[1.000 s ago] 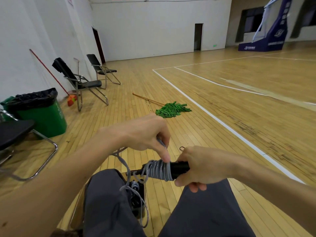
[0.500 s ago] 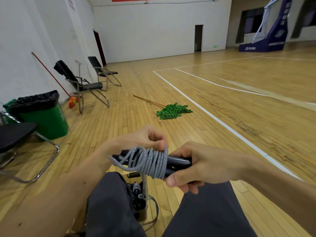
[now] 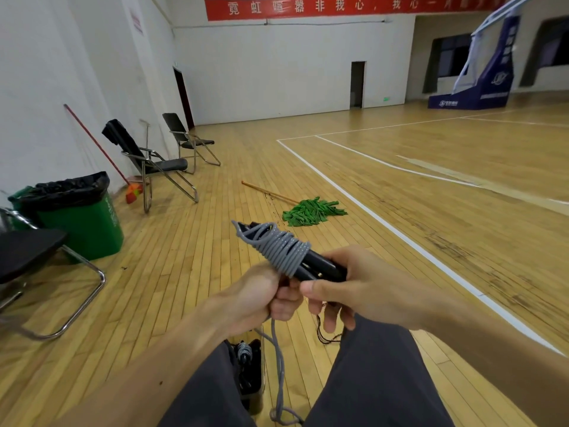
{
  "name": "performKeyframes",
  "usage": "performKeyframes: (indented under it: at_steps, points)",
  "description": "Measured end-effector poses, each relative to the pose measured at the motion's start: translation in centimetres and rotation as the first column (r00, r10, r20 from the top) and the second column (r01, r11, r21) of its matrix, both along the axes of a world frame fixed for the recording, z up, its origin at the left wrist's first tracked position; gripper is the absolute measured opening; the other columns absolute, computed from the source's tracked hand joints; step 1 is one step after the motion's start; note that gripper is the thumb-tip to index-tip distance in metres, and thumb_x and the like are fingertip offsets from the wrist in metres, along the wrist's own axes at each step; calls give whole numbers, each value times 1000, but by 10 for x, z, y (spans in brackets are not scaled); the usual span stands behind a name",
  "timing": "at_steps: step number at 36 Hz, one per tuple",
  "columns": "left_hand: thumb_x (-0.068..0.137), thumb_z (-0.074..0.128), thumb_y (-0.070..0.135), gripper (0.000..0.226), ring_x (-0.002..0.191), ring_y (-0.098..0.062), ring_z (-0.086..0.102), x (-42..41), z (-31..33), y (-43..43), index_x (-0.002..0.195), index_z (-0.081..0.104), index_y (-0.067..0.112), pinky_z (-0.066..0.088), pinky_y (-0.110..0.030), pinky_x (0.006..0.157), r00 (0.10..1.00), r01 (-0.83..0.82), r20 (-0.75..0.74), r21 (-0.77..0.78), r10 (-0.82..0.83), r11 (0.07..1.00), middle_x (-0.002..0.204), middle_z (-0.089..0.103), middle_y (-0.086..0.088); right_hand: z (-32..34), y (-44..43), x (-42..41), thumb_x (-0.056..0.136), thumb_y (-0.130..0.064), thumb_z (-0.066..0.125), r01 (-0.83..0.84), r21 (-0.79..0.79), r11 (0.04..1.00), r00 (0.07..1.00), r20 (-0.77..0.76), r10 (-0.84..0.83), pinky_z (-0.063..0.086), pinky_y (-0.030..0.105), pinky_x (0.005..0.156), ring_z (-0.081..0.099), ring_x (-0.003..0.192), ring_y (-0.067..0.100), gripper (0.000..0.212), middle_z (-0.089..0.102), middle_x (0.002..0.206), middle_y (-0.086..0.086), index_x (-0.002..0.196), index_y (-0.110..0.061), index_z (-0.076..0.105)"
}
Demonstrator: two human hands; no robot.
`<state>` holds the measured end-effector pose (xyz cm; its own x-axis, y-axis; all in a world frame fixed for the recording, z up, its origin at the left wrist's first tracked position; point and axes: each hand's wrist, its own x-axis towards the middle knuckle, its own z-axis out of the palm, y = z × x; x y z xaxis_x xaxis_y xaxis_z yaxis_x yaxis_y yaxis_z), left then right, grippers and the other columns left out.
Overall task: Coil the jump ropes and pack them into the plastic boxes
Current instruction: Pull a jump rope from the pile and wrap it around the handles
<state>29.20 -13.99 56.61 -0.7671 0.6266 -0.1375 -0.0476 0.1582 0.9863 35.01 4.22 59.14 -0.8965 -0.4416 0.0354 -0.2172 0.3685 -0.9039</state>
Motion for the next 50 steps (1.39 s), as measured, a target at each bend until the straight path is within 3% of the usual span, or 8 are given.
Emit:
performKeyframes:
  at_steps: [12, 20, 27, 32, 38, 42, 46, 50]
  points:
    - [107, 34, 42, 37, 48, -12, 35, 16, -11, 3, 97, 51, 11, 35, -19, 47, 999, -33, -34, -141, 28, 989, 58, 37, 3, -19, 9, -16, 99, -22, 64, 214, 50, 976, 972, -112, -207, 44, 22, 49, 57, 54, 14, 17, 66, 70, 0, 89, -9, 66]
    - [107, 39, 41, 34, 57, -14, 54, 14, -19, -5, 91, 55, 15, 52, -30, 72, 996, 59, -54, -265, -76, 962, 59, 48, 4, -31, 24, -28, 97, -22, 66, 370, 83, 925, 922, -159, -354, 46, 19, 51, 62, 55, 10, 10, 68, 72, 2, 98, -13, 63]
    - [105, 43, 41, 34, 45, -7, 32, 14, -24, -3, 85, 55, 17, 35, -22, 48, 976, 7, -197, -417, -98, 909, 52, 37, 11, -38, 33, -31, 98, -19, 65, 386, 163, 908, 922, -103, -374, 53, 22, 54, 66, 56, 11, 11, 70, 70, 3, 94, -9, 63]
    - [103, 47, 46, 35, 52, -7, 39, 16, -9, 2, 78, 56, 22, 36, -28, 55, 779, -188, -573, -600, -255, 777, 61, 45, 9, -40, 29, -35, 98, -24, 65, 389, 233, 891, 921, -87, -379, 48, 22, 52, 61, 51, 10, 12, 68, 68, 0, 96, -12, 63]
    - [103, 45, 46, 43, 53, -7, 39, 14, 19, 5, 66, 42, 26, 31, -26, 54, 548, -343, -712, -670, -439, 658, 61, 44, 8, -31, 25, -33, 99, -26, 64, 307, 343, 888, 946, -4, -325, 43, 20, 47, 56, 47, 9, 18, 66, 59, -4, 92, -9, 62]
    - [102, 45, 48, 38, 59, -8, 47, 6, 29, 2, 77, 52, 21, 40, -26, 58, 389, -367, -734, -678, -557, 637, 67, 50, 9, -23, 20, -27, 100, -24, 62, 179, 421, 889, 965, 99, -241, 42, 19, 46, 53, 43, 8, 17, 66, 58, -4, 92, -9, 61]
    - [95, 48, 54, 37, 66, -1, 50, -6, 46, 0, 91, 63, 21, 46, -23, 66, 352, -285, -698, -715, -624, 638, 72, 55, 12, -13, 13, -19, 99, -24, 63, -23, 421, 907, 954, 281, -106, 41, 20, 49, 52, 47, 9, 18, 69, 67, 0, 90, -8, 62]
    - [83, 63, 58, 35, 66, 0, 47, -12, 57, -1, 76, 58, 25, 33, -18, 60, 341, -215, -720, -686, -605, 695, 67, 53, 13, -3, 6, -11, 98, -23, 64, -149, 415, 897, 936, 353, -8, 41, 19, 49, 51, 50, 10, 17, 68, 70, 2, 95, -7, 63]
